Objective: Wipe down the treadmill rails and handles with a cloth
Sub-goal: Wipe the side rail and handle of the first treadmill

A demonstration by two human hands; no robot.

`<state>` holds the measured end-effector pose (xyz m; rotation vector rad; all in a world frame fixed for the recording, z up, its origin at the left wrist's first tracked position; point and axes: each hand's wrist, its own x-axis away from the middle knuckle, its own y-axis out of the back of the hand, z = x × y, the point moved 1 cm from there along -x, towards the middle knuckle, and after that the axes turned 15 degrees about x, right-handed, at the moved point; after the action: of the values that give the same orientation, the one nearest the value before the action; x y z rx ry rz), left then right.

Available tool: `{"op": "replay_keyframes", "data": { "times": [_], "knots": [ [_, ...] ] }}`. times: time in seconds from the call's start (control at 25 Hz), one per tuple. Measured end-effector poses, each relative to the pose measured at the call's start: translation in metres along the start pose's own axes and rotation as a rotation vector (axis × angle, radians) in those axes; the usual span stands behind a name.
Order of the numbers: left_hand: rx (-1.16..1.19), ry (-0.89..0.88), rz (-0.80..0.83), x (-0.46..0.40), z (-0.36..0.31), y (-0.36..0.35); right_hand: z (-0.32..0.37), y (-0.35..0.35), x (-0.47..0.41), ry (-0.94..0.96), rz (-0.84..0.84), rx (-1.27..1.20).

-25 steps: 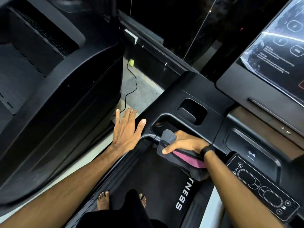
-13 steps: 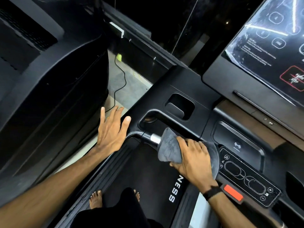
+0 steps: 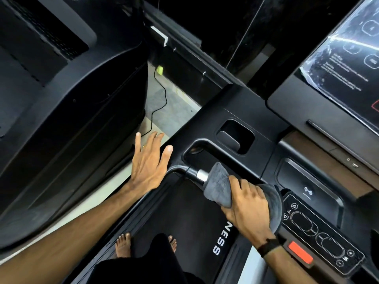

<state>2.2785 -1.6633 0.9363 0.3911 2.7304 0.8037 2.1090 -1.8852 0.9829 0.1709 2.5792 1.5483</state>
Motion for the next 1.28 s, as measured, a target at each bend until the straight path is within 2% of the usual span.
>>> {"op": "replay_keyframes", "data": {
  "times": [0.08,0.12,0.2,0.24,0.28,0.32,0.44,0.52,0.6,0.68,0.76,0.8,0.88,1.04,1.16,1.28],
  "knots": [
    [-0.011,0.005,-0.009,-0.002,0.000,-0.001,-0.009,0.013,-0.025,0.045,0.221,-0.074],
    [-0.013,0.006,-0.009,-0.003,0.000,-0.002,-0.015,0.016,-0.038,0.096,0.389,-0.207],
    [0.003,0.000,-0.015,-0.004,0.001,-0.002,-0.022,0.020,-0.065,0.141,0.765,-0.635],
    [0.021,0.000,-0.027,-0.003,0.000,-0.002,-0.019,0.021,-0.074,0.154,0.864,-0.768],
    [0.048,0.009,-0.049,-0.003,0.000,-0.001,-0.013,0.022,-0.081,0.160,0.853,-0.787],
    [0.087,0.031,-0.078,-0.002,-0.001,-0.001,-0.002,0.021,-0.085,0.149,0.763,-0.682],
    [0.205,0.104,-0.169,-0.003,-0.001,0.003,0.055,0.018,-0.071,0.034,0.239,-0.114],
    [0.284,0.140,-0.203,-0.003,-0.006,0.005,0.090,0.021,-0.065,0.002,0.106,-0.023],
    [0.359,0.190,-0.227,-0.003,-0.008,0.007,0.095,0.030,-0.084,-0.009,0.151,-0.030],
    [0.375,0.214,-0.210,-0.005,-0.007,0.007,0.081,0.035,-0.111,0.084,0.403,-0.225],
    [0.340,0.172,-0.191,-0.005,-0.003,0.003,0.068,0.039,-0.131,0.114,0.776,-0.540],
    [0.319,0.153,-0.185,-0.005,-0.002,0.002,0.065,0.038,-0.135,0.115,0.851,-0.606],
    [0.271,0.129,-0.171,-0.005,0.002,-0.001,0.068,0.034,-0.135,0.098,0.810,-0.571],
    [0.095,0.032,-0.062,-0.007,-0.001,-0.001,0.078,0.040,-0.117,0.058,0.500,-0.373],
    [0.023,-0.039,0.004,-0.004,0.002,-0.002,0.094,0.035,-0.095,-0.011,0.196,-0.123],
    [-0.059,-0.146,0.056,-0.002,0.000,-0.006,0.109,0.023,-0.075,-0.063,0.087,0.018]
  ]
}}
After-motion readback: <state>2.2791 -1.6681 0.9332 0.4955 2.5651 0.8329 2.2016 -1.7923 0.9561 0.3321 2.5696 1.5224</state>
